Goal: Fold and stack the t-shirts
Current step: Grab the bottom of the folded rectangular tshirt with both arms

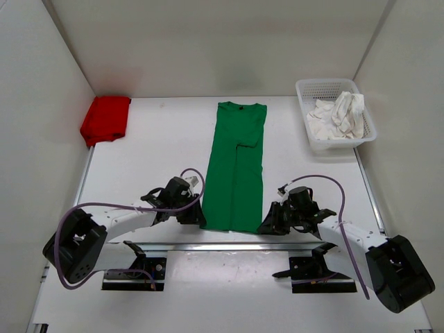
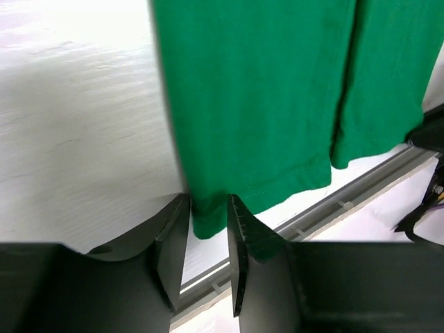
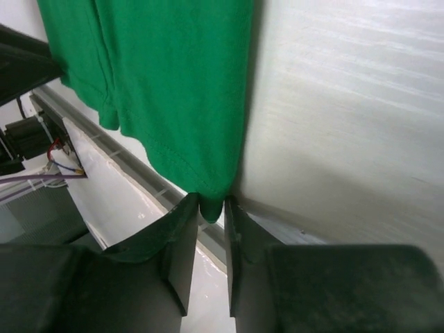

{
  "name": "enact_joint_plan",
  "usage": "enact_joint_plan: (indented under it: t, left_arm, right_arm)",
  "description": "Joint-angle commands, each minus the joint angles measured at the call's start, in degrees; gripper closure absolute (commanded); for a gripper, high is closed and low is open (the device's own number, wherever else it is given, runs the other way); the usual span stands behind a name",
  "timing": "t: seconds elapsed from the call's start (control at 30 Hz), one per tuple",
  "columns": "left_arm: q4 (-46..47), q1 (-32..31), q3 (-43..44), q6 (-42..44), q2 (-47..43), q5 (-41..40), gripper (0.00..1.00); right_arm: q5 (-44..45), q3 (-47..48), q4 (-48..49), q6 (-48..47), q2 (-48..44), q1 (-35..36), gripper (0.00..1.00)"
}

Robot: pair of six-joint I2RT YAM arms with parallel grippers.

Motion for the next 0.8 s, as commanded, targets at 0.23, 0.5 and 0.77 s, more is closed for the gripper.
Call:
enact_joint_plan:
  t: [0.23,0.5,0.77]
  left_arm:
    - [-1.21,-1.53,-1.02,0.29,2.02,0.81,0.94]
    - [-11.84,-0.04,-1.98,0.12,-7.89,3.18,1.0]
    - [-12.92,8.83,16.11,3.98,0.14,1.07,1.0]
  right_arm:
    - [3.0,-0.3,-0.72,-1.23,2.23,2.21,1.0]
    - [6.07,2.15,-8.01,3.24,-3.82,11.25,1.0]
    - [3.78,15.95,-6.01,-7.28,3.28,-2.96,1.0]
